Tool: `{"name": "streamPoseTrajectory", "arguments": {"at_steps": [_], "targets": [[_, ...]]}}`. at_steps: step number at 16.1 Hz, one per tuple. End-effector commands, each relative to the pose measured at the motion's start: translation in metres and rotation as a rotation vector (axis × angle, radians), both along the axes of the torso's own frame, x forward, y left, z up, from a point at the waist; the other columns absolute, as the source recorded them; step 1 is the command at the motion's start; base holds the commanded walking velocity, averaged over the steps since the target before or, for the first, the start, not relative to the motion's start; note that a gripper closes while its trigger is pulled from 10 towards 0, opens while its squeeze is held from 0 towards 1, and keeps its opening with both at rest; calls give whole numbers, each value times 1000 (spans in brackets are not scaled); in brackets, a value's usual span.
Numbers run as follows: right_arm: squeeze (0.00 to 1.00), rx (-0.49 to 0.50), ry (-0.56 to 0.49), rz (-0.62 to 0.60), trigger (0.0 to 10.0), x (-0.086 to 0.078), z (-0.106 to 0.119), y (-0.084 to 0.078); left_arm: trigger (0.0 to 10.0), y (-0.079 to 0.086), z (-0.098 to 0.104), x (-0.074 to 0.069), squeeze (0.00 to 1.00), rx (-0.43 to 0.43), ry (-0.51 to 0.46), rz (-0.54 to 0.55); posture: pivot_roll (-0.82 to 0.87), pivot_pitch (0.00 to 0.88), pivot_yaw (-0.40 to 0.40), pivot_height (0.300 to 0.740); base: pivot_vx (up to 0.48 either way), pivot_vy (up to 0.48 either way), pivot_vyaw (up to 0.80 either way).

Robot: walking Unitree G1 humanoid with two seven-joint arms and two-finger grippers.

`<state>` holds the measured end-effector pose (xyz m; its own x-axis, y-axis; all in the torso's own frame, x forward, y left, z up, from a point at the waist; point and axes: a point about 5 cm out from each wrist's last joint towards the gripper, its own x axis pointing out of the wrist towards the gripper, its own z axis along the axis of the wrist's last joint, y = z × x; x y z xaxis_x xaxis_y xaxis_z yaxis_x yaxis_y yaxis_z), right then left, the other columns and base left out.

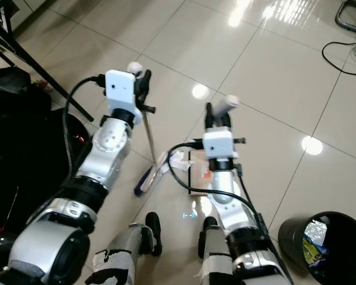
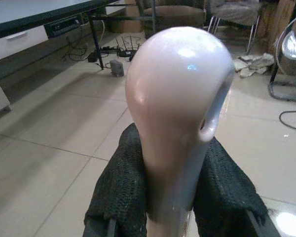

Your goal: Sweep floor

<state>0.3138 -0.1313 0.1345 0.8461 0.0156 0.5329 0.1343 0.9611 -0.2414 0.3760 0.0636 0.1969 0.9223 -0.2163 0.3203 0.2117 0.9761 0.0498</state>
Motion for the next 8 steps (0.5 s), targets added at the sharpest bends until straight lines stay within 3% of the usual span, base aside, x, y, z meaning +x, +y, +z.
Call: {"name": "streamPoseTrajectory", "arguments": {"at_steps": [1, 5, 8], "targets": [[0, -15, 37, -21, 10000, -5, -11, -6, 10000, -1, -8, -3, 0, -86, 36, 0, 97, 374, 102, 740, 0, 0, 0], [0, -21, 38, -33, 10000, -3, -11, -9, 10000, -10, 16, 2, 0, -194, -18, -52, 91, 380, 94, 740, 0, 0, 0], [0, -16, 45, -33, 10000, -4, -13, -6, 10000, -23, 33, -2, 0, -231, -76, -181, 91, 361, 93, 740, 0, 0, 0]]}}
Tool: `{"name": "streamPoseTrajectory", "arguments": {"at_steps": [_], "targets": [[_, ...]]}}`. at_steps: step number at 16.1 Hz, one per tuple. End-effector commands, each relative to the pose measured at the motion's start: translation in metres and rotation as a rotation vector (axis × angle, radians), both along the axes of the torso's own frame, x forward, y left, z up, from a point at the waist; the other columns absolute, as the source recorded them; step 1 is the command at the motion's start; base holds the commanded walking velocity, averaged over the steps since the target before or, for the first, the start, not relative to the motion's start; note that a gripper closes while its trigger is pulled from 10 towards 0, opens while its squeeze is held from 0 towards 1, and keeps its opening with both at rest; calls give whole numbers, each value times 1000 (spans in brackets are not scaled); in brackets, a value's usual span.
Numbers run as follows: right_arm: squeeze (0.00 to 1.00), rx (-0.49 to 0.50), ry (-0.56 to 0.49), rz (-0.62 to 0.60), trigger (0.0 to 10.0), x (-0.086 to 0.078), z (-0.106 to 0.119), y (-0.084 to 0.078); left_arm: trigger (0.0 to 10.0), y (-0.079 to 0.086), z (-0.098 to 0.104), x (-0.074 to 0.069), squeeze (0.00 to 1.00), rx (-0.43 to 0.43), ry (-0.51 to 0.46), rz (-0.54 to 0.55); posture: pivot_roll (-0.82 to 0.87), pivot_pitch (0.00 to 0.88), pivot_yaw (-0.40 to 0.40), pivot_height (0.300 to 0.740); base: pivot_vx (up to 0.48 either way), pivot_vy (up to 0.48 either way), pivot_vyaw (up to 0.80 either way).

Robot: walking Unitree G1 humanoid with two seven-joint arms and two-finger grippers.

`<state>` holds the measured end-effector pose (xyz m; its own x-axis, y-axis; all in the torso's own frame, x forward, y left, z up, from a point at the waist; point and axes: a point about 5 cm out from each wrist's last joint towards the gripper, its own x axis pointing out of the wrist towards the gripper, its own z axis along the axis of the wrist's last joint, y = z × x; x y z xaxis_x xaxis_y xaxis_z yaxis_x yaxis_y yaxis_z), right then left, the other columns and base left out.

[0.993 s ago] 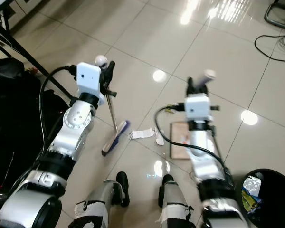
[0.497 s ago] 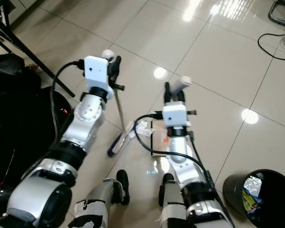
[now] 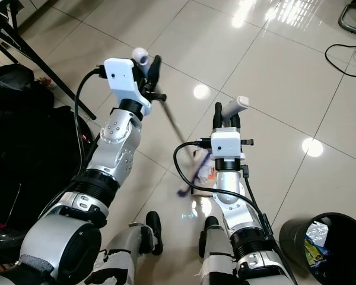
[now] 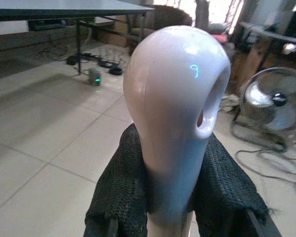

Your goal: Sweep floor

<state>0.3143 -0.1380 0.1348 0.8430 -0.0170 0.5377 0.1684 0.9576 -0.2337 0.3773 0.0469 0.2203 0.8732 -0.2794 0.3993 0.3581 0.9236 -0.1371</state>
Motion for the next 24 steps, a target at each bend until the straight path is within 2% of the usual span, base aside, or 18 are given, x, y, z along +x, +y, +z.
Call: {"name": "streamPoseTrajectory", "arguments": {"at_steps": [1, 3, 5, 6, 8, 10, 12, 14, 16, 18, 19, 20, 22, 24], "targets": [[0, -22, 55, 0, 10000, -4, -14, 0, 10000, -7, 12, -4, 0, -29, -59, -39, 91, 360, 93, 740, 0, 0, 0], [0, -21, 59, -3, 10000, -2, -14, 0, 10000, -5, 13, -3, 0, -12, -70, -41, 89, 347, 93, 740, 0, 0, 0], [0, -20, 59, -8, 10000, -1, -13, -1, 10000, 6, 12, 0, 0, 20, -75, -24, 87, 340, 93, 740, 0, 0, 0], [0, 10, 55, -17, 10000, -1, -11, -4, 10000, 27, 20, 3, 0, 43, -111, 15, 80, 307, 90, 740, 0, 0, 0], [0, 33, 47, -21, 10000, -1, -9, -6, 10000, 41, 29, 4, 0, 46, -140, 37, 74, 290, 92, 740, 0, 0, 0], [0, 65, 15, -40, 10000, -4, -1, -14, 10000, 70, 50, 5, 0, 43, -196, 70, 62, 271, 92, 740, 0, 0, 0], [0, 85, 3, -61, 10000, -5, 1, -21, 10000, 89, 56, 5, 0, 61, -213, 99, 52, 240, 91, 740, 0, 0, 0], [0, 122, -29, -78, 10000, -10, 9, -29, 10000, 108, 44, 4, 0, 113, -170, 128, 34, 208, 94, 740, 0, 0, 0], [0, 182, -61, -78, 10000, -10, 23, -32, 10000, 118, 19, 2, 0, 203, -82, 159, -12, 159, 104, 740, 0, 0, 0], [0, 271, -104, -103, 10000, -20, 49, -34, 10000, 127, -15, -9, 0, 242, 44, 169, -51, 112, 112, 740, 0, 0, 0], [0, 274, -103, -106, 10000, -21, 52, -34, 10000, 128, -19, -11, 0, 248, 61, 169, -51, 112, 112, 740, 0, 0, 0], [0, 294, -85, -110, 10000, -24, 60, -34, 10000, 129, -33, -15, 0, 269, 129, 162, -61, 87, 122, 740, 0, 0, 0], [0, 315, -71, -111, 10000, -28, 70, -37, 10000, 130, -50, -22, 0, 284, 195, 155, -68, 72, 124, 740, 0, 0, 0], [0, 305, -60, -84, 10000, -42, 102, -41, 10000, 127, -68, -41, 0, 249, 275, 115, -84, 56, 122, 740, 0, 0, 0]]}}
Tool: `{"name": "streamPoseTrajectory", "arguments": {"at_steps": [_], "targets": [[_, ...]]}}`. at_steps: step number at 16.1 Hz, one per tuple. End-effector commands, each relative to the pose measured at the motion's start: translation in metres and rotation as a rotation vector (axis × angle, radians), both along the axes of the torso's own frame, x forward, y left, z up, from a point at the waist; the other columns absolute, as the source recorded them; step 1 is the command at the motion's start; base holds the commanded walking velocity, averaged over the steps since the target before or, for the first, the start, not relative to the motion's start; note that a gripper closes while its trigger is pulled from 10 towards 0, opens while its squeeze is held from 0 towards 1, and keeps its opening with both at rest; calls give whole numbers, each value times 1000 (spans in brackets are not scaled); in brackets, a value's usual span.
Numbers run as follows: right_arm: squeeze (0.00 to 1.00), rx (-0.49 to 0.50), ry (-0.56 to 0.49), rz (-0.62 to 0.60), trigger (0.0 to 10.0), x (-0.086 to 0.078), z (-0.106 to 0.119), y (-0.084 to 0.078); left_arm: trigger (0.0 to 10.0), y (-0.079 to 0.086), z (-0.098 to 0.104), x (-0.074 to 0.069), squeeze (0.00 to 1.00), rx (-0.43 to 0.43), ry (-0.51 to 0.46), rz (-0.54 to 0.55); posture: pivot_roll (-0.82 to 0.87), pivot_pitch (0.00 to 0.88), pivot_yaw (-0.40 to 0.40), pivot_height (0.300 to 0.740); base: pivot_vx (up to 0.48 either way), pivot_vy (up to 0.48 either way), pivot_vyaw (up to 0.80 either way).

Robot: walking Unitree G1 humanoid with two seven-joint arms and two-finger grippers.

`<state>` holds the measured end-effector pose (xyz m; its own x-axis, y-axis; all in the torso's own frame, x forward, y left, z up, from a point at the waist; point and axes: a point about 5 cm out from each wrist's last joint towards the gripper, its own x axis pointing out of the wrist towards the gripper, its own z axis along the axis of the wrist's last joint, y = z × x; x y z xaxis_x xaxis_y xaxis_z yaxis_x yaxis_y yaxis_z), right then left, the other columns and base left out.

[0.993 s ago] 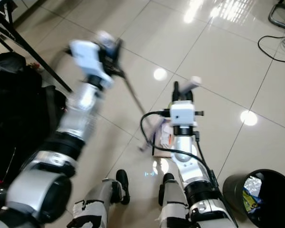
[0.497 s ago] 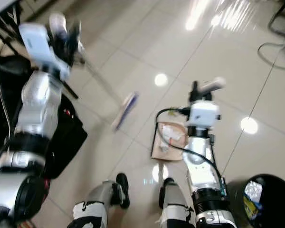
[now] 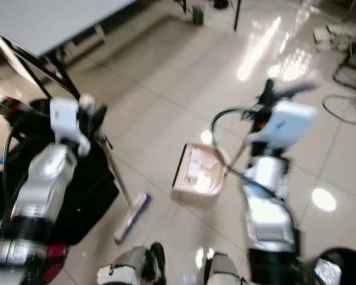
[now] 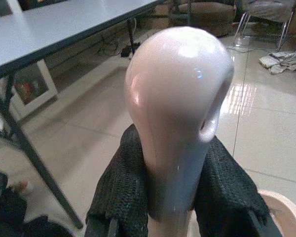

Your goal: Sweep floor

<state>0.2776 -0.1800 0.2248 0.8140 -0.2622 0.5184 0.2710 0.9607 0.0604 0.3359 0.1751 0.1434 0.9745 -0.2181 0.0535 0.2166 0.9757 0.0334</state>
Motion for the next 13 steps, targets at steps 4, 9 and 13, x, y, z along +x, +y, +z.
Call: {"name": "streamPoseTrajectory", "arguments": {"at_steps": [4, 9, 13], "targets": [[0, -58, 42, 95, 10000, -11, 40, 3, 10000, -10, 5, -18, 0, 21, -31, -39, -99, 44, 118, 740, 0, 0, 0], [0, -74, 84, 179, 10000, -13, 52, 16, 10000, -13, 5, -29, 0, 37, -8, -49, -87, 45, 76, 740, 0, 0, 0], [0, -30, 116, 197, 10000, -12, 45, 18, 10000, -22, 6, -33, 0, 18, 2, -42, -71, 53, 67, 740, 0, 0, 0]]}}
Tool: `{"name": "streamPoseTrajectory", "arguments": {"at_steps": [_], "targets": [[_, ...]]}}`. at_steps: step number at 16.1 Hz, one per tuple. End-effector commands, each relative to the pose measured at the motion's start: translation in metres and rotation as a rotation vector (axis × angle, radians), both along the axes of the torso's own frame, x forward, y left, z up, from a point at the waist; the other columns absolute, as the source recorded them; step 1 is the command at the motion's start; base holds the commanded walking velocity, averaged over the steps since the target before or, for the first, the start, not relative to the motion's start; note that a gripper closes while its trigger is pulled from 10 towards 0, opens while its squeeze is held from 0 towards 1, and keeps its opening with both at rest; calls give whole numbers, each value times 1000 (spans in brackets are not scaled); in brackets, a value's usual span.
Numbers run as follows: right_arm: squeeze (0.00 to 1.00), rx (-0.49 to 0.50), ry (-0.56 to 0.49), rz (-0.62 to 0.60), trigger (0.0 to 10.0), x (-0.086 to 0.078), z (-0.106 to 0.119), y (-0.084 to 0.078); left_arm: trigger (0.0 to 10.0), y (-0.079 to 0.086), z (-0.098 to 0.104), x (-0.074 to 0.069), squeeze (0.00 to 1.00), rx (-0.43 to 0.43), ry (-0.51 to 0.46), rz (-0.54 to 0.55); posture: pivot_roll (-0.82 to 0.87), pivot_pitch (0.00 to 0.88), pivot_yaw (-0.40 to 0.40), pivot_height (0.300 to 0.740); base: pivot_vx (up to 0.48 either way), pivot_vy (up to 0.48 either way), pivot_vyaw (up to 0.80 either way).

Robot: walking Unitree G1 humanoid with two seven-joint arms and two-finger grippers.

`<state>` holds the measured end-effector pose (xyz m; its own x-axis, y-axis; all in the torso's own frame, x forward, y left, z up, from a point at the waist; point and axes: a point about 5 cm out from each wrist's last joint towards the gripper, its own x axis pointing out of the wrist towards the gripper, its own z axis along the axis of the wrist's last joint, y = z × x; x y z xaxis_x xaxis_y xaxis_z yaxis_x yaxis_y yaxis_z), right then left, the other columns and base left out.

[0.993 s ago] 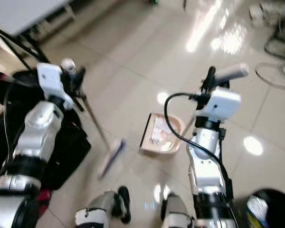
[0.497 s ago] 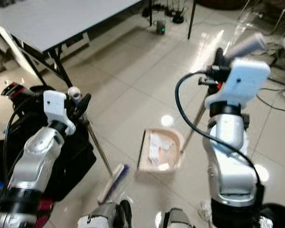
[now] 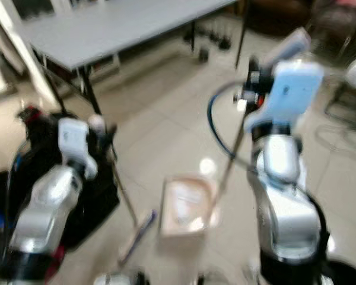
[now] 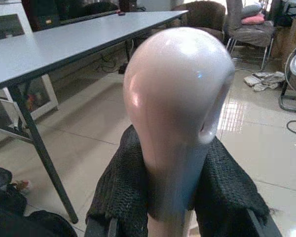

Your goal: Sweep floor

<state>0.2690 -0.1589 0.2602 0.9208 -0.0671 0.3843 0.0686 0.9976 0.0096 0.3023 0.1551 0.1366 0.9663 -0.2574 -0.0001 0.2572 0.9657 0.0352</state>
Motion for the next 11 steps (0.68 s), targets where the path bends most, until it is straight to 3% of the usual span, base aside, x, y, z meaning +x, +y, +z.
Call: {"name": "streamPoseTrajectory", "arguments": {"at_steps": [1, 5, 11], "targets": [[0, 15, -40, -20, 10000, -5, 9, -3, 10000, -2, 11, -1, 0, 5, -41, 0, -78, 58, 76, 740, 0, 0, 0], [0, 49, -49, -58, 10000, -10, 10, -8, 10000, -4, 8, -4, 0, 15, -25, -12, -78, 73, 93, 740, 0, 0, -102], [0, 43, -23, -59, 10000, -6, 12, -9, 10000, -6, 10, -3, 0, 18, -27, -18, -77, 82, 84, 740, 0, 0, -800]]}}
